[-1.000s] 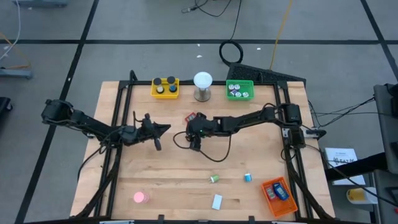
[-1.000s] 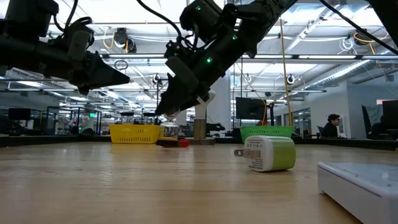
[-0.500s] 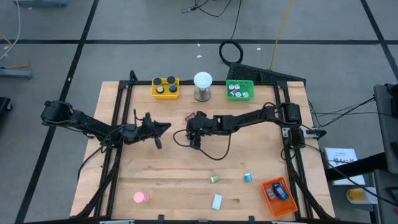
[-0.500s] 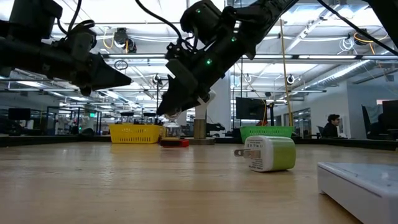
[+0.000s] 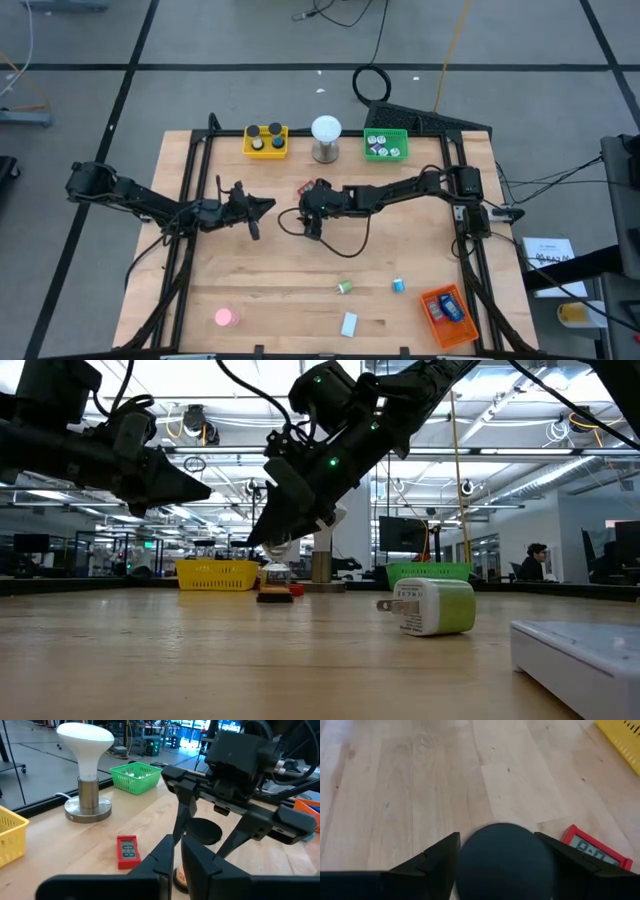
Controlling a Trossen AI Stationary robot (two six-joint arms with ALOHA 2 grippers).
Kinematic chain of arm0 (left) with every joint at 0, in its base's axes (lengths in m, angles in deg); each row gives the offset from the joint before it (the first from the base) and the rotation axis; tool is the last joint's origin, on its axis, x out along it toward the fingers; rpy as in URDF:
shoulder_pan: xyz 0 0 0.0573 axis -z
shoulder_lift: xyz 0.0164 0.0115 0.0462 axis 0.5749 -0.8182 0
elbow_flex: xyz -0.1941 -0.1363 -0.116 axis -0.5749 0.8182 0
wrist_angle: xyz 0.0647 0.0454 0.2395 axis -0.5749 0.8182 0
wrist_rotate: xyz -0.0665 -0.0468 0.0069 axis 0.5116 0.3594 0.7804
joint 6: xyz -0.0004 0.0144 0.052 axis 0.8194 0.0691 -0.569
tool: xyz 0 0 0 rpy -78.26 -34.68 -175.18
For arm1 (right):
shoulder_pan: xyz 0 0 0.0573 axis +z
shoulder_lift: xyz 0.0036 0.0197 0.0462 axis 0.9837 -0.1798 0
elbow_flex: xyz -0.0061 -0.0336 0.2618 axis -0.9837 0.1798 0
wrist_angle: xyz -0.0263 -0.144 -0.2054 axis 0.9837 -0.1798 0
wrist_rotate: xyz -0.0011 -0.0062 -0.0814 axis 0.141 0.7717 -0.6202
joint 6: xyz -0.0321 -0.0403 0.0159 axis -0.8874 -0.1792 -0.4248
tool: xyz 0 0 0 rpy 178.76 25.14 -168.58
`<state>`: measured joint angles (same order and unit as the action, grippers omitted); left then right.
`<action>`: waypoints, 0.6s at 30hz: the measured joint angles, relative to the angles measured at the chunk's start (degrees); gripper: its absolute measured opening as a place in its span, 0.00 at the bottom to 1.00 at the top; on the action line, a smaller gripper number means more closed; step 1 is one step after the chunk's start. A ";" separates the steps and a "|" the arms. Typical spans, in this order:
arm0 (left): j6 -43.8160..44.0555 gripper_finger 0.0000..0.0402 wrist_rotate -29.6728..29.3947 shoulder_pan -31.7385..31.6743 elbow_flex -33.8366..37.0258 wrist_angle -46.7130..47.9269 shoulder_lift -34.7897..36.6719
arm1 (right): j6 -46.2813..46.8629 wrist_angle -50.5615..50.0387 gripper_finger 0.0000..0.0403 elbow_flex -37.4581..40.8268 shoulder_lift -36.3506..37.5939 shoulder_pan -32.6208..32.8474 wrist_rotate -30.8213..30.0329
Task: Pick & Place Office items
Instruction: Put the orange hourglass into the yellow bin
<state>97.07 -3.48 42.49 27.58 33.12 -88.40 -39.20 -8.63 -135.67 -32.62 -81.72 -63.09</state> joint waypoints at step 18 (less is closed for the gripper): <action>1.10 0.02 6.10 1.09 -11.91 22.23 0.00 | -6.91 -11.63 0.42 8.06 23.07 6.06 -4.32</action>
<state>98.16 2.62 43.58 15.67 55.35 -88.40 -46.11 -20.26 -127.61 -9.55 -75.66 -67.41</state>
